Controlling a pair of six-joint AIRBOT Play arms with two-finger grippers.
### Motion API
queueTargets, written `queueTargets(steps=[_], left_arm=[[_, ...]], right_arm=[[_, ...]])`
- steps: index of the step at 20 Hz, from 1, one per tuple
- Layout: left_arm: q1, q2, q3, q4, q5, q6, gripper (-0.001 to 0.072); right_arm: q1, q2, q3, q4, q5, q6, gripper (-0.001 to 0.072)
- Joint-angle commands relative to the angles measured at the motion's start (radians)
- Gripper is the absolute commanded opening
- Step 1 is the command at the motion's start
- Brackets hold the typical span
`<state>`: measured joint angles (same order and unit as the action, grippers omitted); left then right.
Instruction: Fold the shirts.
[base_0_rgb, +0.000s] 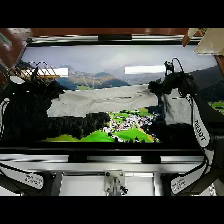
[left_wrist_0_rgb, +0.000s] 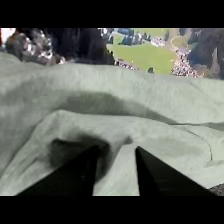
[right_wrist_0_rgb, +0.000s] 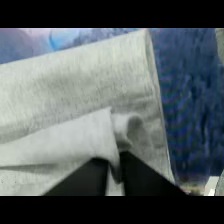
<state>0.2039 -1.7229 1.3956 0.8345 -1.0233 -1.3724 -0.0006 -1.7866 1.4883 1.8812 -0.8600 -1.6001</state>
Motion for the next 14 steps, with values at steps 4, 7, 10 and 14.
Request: queueTargets(steps=[4,7,10,14], left_arm=[[-0.002,-0.015,0.080,-0.035,-0.152,0.063,0.0481],[-0.008,-0.004,0.153,-0.035,-0.251,0.082,0.0481],[-0.031,0.032,0.188,-0.035,-0.295,0.108,0.0480],[-0.065,0.101,0.188,-0.035,-0.295,0.134,0.0480]], right_arm=[[-0.020,0.054,0.002,-0.070,-0.098,-0.031,0.0618],[-0.029,0.040,0.002,-0.061,-0.107,-0.030,0.0618],[-0.029,-0.013,0.002,0.025,-0.086,-0.030,0.0618],[-0.029,-0.062,0.002,0.089,-0.100,-0.010,0.0618]])
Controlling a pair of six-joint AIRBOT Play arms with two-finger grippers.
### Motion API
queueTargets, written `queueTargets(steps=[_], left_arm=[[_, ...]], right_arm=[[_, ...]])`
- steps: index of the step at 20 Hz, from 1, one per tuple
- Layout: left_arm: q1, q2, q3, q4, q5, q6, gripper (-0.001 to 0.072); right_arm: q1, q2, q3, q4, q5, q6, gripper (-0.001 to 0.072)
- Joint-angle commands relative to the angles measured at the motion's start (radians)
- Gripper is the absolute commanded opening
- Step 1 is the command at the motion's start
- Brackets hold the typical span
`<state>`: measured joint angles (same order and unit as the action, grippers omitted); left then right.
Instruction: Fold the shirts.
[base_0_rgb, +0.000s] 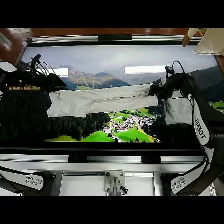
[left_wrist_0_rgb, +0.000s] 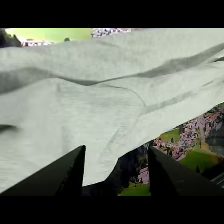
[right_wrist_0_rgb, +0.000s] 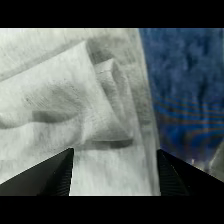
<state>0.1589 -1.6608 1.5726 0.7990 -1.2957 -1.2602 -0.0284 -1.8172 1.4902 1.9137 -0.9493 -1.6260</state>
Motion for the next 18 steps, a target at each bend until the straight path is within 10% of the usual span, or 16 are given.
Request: queueTargets(steps=[1,4,6,7,11,14,18], left_arm=[[-0.030,0.050,0.011,0.000,-0.022,0.022,0.0480],[-0.060,0.064,0.011,-0.002,-0.022,0.022,0.0479],[-0.083,0.065,0.011,-0.018,-0.022,0.022,0.0477],[-0.095,0.065,0.011,-0.019,-0.017,0.022,0.0473],[-0.169,0.063,0.010,-0.018,0.060,0.021,0.0451],[-0.264,0.041,0.009,-0.018,0.171,0.017,0.0144],[-0.430,-0.060,0.008,-0.018,0.275,-0.061,0.0042]], right_arm=[[-0.001,-0.040,0.000,0.082,-0.021,0.019,0.0618],[-0.001,-0.061,0.000,0.209,-0.051,0.018,0.0578],[-0.001,-0.059,0.000,0.266,-0.061,0.009,0.0136],[-0.001,-0.053,0.003,0.288,-0.071,-0.012,0.0077],[-0.001,0.060,0.018,0.301,-0.108,-0.116,0.0077],[-0.001,0.201,0.018,0.274,-0.147,-0.116,0.0077],[-0.001,0.373,0.018,0.269,-0.286,-0.113,0.0077]])
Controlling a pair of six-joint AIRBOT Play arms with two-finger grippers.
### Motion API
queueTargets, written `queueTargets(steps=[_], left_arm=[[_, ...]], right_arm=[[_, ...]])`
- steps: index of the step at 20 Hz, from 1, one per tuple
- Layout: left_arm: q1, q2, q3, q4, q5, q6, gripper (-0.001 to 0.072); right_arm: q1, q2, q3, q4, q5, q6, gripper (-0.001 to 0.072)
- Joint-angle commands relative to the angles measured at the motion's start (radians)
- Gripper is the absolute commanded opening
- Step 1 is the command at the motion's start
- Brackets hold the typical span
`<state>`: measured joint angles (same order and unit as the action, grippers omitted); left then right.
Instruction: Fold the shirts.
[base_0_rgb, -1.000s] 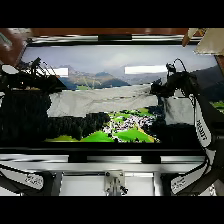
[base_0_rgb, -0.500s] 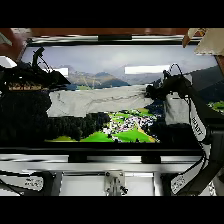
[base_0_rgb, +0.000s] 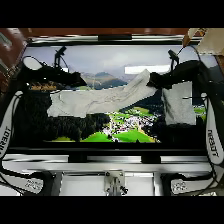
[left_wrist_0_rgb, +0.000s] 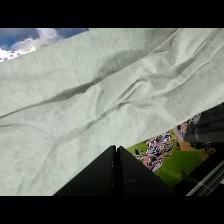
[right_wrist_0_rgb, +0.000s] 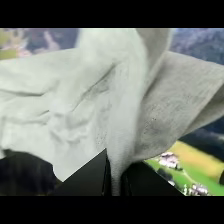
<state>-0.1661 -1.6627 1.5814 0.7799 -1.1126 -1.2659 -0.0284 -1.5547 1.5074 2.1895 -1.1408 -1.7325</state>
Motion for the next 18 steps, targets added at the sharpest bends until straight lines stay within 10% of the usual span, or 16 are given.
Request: queueTargets(steps=[1,8,13,18], left_arm=[[-0.143,-0.086,0.000,0.000,0.108,-0.056,0.0042],[-0.373,-0.206,0.000,-0.042,0.304,-0.182,0.0042],[-0.498,-0.254,0.000,-0.290,0.337,0.043,0.0040],[-0.283,-0.088,0.000,-0.191,0.235,0.050,0.0039]], right_arm=[[-0.001,0.155,0.001,-0.008,-0.129,-0.005,0.0077],[-0.001,0.378,0.001,-0.007,-0.219,0.085,0.0077],[0.002,0.416,0.001,-0.006,-0.228,0.100,0.0077],[0.150,0.402,0.001,-0.118,-0.077,0.103,0.0077]])
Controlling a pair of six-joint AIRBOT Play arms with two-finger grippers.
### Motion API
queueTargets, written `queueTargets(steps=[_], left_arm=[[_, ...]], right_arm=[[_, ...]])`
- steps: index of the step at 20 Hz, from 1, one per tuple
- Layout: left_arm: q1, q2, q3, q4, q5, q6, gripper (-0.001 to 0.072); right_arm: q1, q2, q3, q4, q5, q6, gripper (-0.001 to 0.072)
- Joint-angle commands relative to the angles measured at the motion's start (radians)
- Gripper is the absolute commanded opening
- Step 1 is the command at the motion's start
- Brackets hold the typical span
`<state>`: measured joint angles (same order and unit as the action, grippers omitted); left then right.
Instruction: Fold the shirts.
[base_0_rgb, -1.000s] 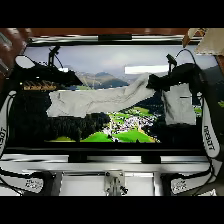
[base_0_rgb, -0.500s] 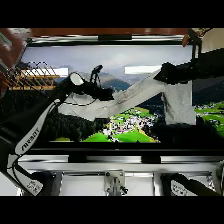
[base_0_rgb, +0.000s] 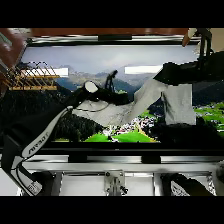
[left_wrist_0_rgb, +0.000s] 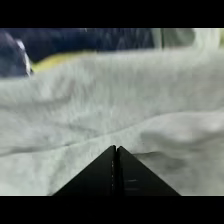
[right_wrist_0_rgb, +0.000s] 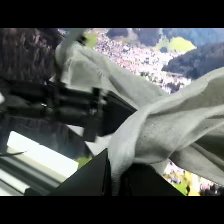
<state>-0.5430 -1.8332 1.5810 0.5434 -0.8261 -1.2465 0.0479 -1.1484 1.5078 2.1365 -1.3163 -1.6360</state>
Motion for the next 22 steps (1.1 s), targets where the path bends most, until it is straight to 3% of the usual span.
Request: queueTargets(steps=[1,4,8,12,15,16,17,19,22], left_arm=[[0.162,0.149,0.000,0.092,-0.076,0.030,0.0039],[0.364,0.358,0.000,0.221,-0.153,0.014,0.0039],[0.619,0.600,0.000,0.479,-0.224,-0.092,0.0040],[0.826,0.714,0.000,0.485,-0.361,-0.093,0.0040],[0.886,0.741,0.000,0.485,-0.435,-0.093,0.0041],[0.887,0.742,-0.001,0.485,-0.447,-0.093,0.0041],[0.883,0.741,-0.005,0.485,-0.449,-0.093,0.0041],[0.866,0.740,-0.031,0.479,-0.428,-0.093,0.0041],[0.830,0.738,-0.100,0.462,-0.407,-0.089,0.0040]], right_arm=[[0.107,-0.022,0.001,-0.067,0.157,0.017,0.0077],[0.237,-0.109,0.001,-0.025,0.332,0.039,0.0076],[0.425,-0.283,0.001,0.065,0.536,0.039,0.0076],[0.576,-0.488,0.001,0.149,0.717,0.063,0.0077],[0.641,-0.610,0.001,0.163,0.848,0.121,0.0101],[0.655,-0.638,0.001,0.177,0.869,0.161,0.0301],[0.661,-0.656,0.001,0.198,0.859,0.185,0.0571],[0.646,-0.654,0.001,0.169,0.753,0.183,0.0584],[0.550,-0.603,0.001,-0.025,0.458,0.217,0.0584]])
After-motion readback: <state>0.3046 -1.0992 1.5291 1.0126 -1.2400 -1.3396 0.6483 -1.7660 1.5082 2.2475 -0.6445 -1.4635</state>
